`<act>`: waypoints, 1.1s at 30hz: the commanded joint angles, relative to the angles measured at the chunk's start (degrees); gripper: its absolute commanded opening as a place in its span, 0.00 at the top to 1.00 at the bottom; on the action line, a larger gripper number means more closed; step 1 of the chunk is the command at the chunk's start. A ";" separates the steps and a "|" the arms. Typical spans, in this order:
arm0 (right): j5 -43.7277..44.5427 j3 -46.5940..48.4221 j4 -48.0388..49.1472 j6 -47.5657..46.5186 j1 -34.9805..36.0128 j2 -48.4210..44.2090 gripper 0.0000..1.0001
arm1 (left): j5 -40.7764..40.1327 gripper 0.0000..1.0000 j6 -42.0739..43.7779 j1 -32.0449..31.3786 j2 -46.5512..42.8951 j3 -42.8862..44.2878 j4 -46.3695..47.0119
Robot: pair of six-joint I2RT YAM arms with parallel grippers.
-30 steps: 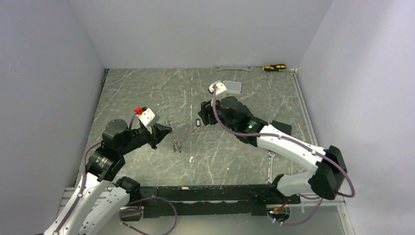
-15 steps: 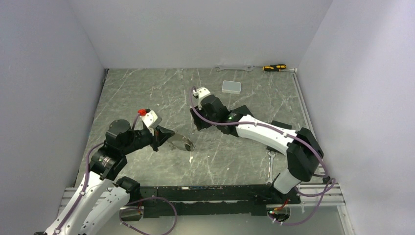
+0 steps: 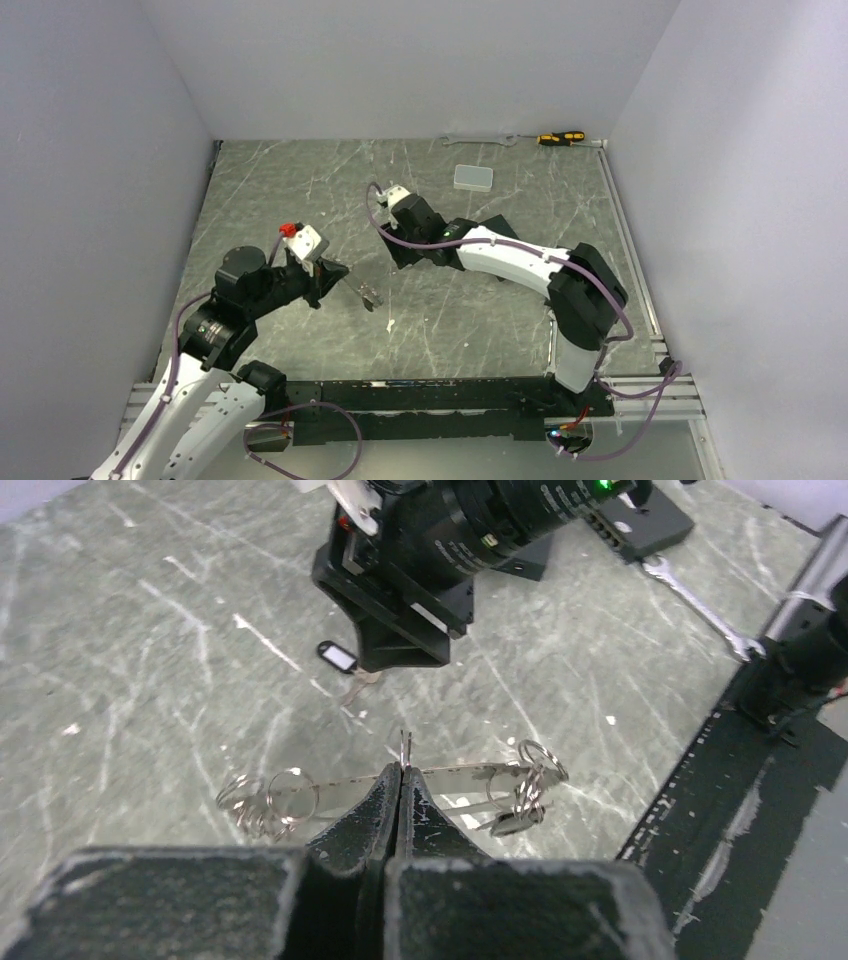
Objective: Put the keys on the keyring
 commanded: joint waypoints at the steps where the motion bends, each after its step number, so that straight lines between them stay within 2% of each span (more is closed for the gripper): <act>1: -0.84 4.86 -0.76 -2.38 -0.32 3.12 0.53 | -6.78 1.00 2.42 -0.03 -2.89 2.96 0.17; 5: -0.42 7.52 -2.57 -2.56 -0.75 6.80 0.59 | -8.64 1.00 2.78 -0.03 -4.64 2.78 -0.04; 18: 0.75 8.64 -4.71 -5.36 -0.78 11.76 0.61 | -9.55 1.00 3.07 -0.03 -4.48 2.52 0.56; 33: 6.34 10.66 -4.32 -7.50 -0.69 17.15 0.62 | -9.86 1.00 3.07 -0.03 -4.78 2.43 0.53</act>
